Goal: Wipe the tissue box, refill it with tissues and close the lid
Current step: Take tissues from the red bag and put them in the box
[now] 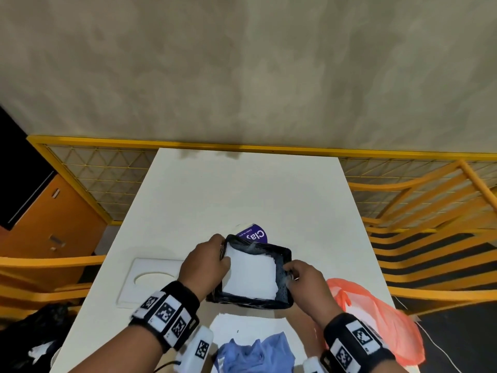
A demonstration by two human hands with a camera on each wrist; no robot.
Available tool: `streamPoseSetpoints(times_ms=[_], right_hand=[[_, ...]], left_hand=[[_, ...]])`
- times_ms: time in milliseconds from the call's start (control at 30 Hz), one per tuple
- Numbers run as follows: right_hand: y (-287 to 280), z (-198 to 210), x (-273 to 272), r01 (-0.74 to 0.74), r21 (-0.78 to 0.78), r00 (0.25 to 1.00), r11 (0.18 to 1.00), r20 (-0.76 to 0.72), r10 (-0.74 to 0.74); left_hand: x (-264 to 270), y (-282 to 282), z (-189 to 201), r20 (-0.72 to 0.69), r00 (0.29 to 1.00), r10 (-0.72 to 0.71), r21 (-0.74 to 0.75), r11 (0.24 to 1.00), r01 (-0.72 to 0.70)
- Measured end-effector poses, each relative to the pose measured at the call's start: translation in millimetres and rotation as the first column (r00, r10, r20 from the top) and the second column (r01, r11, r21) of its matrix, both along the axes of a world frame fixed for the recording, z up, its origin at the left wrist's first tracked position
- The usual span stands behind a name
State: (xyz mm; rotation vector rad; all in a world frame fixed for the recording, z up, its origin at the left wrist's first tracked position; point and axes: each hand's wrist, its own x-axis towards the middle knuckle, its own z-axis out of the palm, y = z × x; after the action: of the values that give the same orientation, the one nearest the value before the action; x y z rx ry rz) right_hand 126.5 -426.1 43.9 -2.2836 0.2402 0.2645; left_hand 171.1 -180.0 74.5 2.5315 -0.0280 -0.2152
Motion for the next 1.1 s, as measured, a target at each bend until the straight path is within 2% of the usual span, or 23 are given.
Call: streamPoseSetpoints(times_ms=[100,233,367,433,567,633,700,767,800,867,900,967,1033,1100], right_hand=[[-1.6,3.0,3.8,0.022,-0.013,0.999,1.000,0.026,-0.022],[3.7,6.3,11.1,-0.015,-0.050,0.999,0.999,0.028,0.016],[11.3,-4.0,20.5,-0.060,-0.088,0.997,0.994,-0.055,0.055],[13.3,-5.2,21.3,-0.067,-0.076,0.993,0.995,-0.104,0.059],[15.6,17.6,5.9,-0.054,0.013,0.995,0.998,-0.083,0.055],[5.7,34.6,-10.5,0.014,0.089,0.999,0.996,0.035,-0.017],[-13.6,51.6,-33.3,0.103,0.163,0.976,0.981,0.172,-0.132],[-42.4,57.1,-60.6,0.196,0.131,0.954,0.972,0.203,-0.220],[-58.2,56.7,-73.9,0.231,0.080,0.952,0.970,0.186,-0.242],[-88.2,47.3,-96.2,0.264,-0.047,0.959,0.963,0.116,-0.257],[-99.7,38.0,-103.5,0.271,-0.098,0.962,0.958,0.067,-0.265],[-118.0,19.8,-113.6,0.269,-0.140,0.961,0.953,-0.022,-0.275],[-129.5,3.4,-119.4,0.268,-0.165,0.958,0.949,-0.055,-0.280],[-137.7,-6.1,-122.6,0.250,-0.211,0.960,0.945,-0.076,-0.271]], left_hand=[[5.3,-2.4,-2.4,-0.001,1.000,0.008,0.007,1.000,-0.008],[8.0,2.6,-11.4,-0.079,0.996,0.037,0.010,0.999,-0.037],[10.7,7.2,-27.3,-0.177,0.981,0.083,-0.033,0.995,-0.090],[11.2,4.7,-35.1,-0.196,0.977,0.080,-0.050,0.995,-0.091],[17.3,7.5,-42.6,-0.216,0.969,0.116,-0.013,0.992,-0.122],[15.4,7.5,-36.0,-0.172,0.975,0.140,0.049,0.990,-0.133],[6.4,-5.7,-20.7,-0.038,0.993,0.116,0.043,0.993,-0.114],[-7.9,-38.2,-2.3,0.112,0.993,-0.038,-0.077,0.996,0.047],[-14.8,-60.2,4.4,0.160,0.974,-0.162,-0.141,0.973,0.185],[-28.5,-116.4,16.1,0.186,0.875,-0.447,-0.220,0.849,0.481],[-35.0,-145.9,17.2,0.156,0.803,-0.576,-0.229,0.769,0.596],[-46.5,-202.8,8.1,-0.001,0.666,-0.746,-0.205,0.652,0.730],[-53.6,-247.1,-8.9,-0.157,0.540,-0.827,-0.011,0.548,0.836],[-57.4,-276.0,-24.9,-0.243,0.465,-0.851,0.223,0.417,0.881]])
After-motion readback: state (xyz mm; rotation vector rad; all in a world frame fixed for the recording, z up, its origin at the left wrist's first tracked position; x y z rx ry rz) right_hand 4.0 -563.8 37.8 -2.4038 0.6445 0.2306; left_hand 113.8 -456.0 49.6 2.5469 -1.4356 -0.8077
